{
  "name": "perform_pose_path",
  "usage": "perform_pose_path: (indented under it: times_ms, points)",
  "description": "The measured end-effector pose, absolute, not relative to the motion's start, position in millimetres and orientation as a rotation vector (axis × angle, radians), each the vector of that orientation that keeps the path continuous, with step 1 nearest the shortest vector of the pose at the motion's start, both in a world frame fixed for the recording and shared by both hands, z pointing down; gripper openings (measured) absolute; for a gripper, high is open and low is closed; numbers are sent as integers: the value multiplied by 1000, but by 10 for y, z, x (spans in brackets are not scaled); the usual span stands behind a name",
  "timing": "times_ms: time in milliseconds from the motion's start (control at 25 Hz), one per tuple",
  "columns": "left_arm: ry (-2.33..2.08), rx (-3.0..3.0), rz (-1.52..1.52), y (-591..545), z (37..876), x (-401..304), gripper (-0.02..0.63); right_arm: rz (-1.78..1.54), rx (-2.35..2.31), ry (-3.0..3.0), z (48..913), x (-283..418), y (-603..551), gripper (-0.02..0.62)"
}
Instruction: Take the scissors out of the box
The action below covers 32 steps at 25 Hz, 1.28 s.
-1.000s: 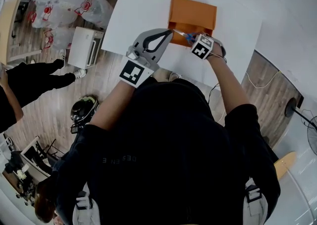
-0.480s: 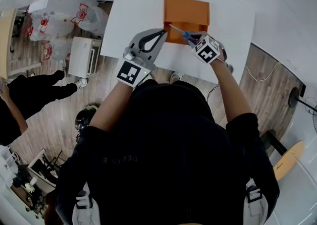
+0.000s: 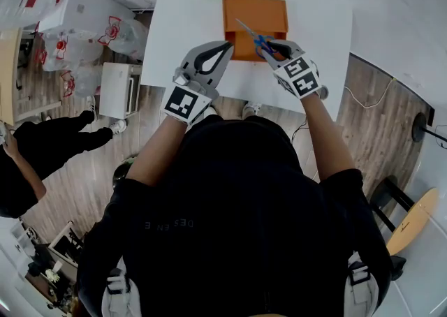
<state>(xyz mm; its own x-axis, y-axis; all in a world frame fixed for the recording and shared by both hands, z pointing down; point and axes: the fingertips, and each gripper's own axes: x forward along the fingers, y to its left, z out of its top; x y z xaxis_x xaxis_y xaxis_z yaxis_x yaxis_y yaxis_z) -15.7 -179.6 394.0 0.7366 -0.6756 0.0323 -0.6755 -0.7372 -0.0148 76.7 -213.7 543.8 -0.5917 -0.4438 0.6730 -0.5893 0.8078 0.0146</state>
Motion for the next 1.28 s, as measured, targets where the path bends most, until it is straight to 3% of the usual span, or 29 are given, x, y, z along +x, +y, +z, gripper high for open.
perform_pose_path:
  times_ms: [480, 1280]
  points:
    - [1085, -2915, -32, -1768, 3739, -35, 20, 144, 1004, -2691, 4269, 710, -2045, 91]
    - [1031, -2957, -23, -1706, 3617, 79, 20, -84, 1154, -2909, 3531, 747, -1789, 92]
